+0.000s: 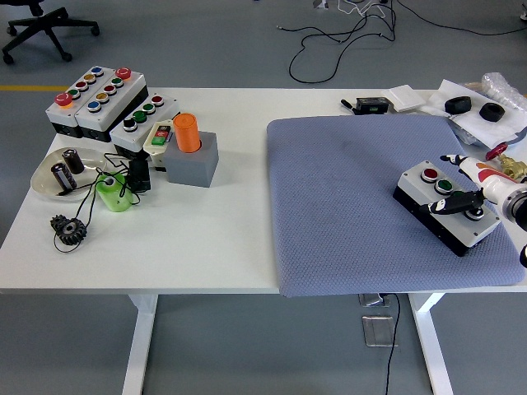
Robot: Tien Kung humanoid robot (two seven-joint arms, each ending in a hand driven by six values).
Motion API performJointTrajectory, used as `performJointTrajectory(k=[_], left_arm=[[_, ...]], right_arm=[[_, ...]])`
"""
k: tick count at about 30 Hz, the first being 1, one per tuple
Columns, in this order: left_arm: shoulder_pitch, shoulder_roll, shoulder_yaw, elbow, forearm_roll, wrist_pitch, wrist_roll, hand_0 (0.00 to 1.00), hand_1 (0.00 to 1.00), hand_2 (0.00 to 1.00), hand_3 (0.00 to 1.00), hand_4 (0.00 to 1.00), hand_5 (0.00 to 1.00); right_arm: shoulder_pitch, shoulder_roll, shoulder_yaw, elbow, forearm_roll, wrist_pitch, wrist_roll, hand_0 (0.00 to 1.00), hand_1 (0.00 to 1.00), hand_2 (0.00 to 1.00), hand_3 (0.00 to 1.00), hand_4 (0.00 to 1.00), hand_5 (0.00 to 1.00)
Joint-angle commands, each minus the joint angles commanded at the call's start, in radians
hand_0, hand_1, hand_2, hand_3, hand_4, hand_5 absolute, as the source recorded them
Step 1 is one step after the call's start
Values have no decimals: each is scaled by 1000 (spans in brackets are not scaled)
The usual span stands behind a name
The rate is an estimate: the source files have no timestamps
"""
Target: Pick up the button,place it on the desk,press the button,press the button
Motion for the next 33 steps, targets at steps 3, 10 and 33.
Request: performJointTrajectory(k=[3,10,33], left_arm=[[0,1,1,0,1,0,0,600,512,483,469,282,980],[2,5,4,1,1,0,1,600,511,481,469,283,982],[0,8,-8,1,6,1,0,599,506,468,470,285,981]], right_arm=[[19,10,-14,-22,-16,26,-26,952,868,906,968,998,275],[72,40,-58,-85,-60,76,-80,910,801,795,926,998,277],[169,101,-170,-226,-247,118,-91,125,192,279,537,725,34]])
